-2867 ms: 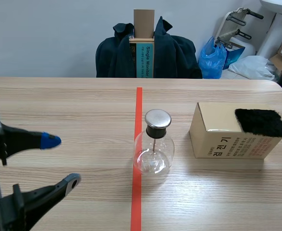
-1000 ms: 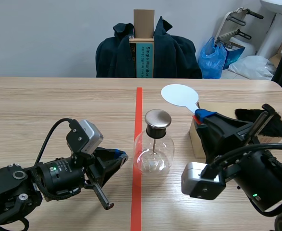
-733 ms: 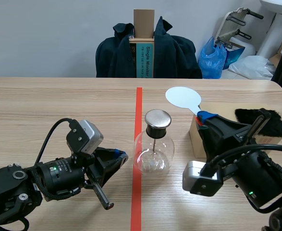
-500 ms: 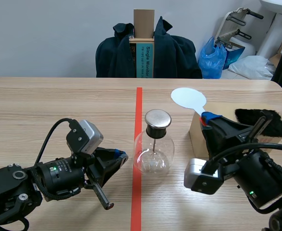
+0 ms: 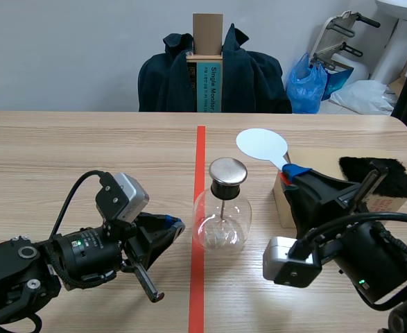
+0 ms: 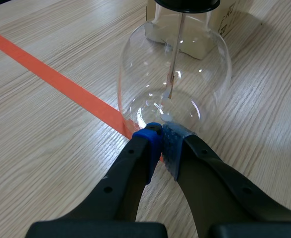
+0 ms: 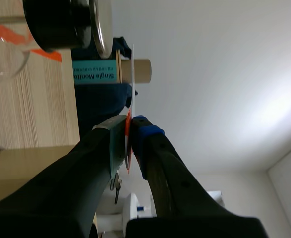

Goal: Do the electroscope experiment.
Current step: 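Bring the plate to the electroscope and point at the metal foil, then move the plate toward and away from the electroscope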

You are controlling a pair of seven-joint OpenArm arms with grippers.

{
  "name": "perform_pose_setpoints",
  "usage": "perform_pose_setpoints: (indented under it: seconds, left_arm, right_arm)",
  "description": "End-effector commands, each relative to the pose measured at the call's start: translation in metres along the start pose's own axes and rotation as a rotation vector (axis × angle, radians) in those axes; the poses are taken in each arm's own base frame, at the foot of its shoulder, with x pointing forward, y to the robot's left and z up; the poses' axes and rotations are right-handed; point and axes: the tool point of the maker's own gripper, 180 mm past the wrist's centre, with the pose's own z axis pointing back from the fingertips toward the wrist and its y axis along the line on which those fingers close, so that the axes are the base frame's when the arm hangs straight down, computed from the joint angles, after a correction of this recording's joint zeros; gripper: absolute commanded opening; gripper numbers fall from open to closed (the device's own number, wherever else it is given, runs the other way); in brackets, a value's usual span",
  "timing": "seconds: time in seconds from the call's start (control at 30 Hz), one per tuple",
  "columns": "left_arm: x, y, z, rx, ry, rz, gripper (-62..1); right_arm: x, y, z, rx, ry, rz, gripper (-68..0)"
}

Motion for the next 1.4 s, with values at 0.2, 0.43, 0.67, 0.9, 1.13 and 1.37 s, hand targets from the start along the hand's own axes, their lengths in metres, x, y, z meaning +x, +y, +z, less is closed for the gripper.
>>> perform_pose_setpoints:
  seconds: [0.2,0.43,0.67,0.9,1.13,1.37]
  left_arm:
    - [0.019,0.004,-0.005,0.003,-0.059,-0.009,-58.3]
    - [0.019,0.004,-0.005,0.003,-0.059,-0.009,-58.3]
    - [0.019,0.004,-0.005,0.003,-0.059,-0.009,-58.3]
    - [0.019,0.004,-0.005,0.003,-0.062,-0.009,-58.3]
    - [0.019,0.004,-0.005,0.003,-0.062,-0.008,-58.3]
    - [0.019,0.004,-0.005,0.003,-0.062,-0.008,-58.3]
  right_arm:
    - [0.014,-0.009,-0.001,-0.026,-0.112,0.028,-66.7]
    - [0.030,-0.008,0.002,-0.025,-0.198,0.030,-66.7]
    - [0.040,-0.007,0.004,-0.019,-0.258,0.035,-66.7]
    - [0.041,-0.007,0.004,-0.018,-0.263,0.035,-66.7]
    - [0.030,-0.007,0.002,-0.018,-0.197,0.033,-66.7]
    - [0.001,-0.006,0.000,-0.015,-0.033,0.027,-66.7]
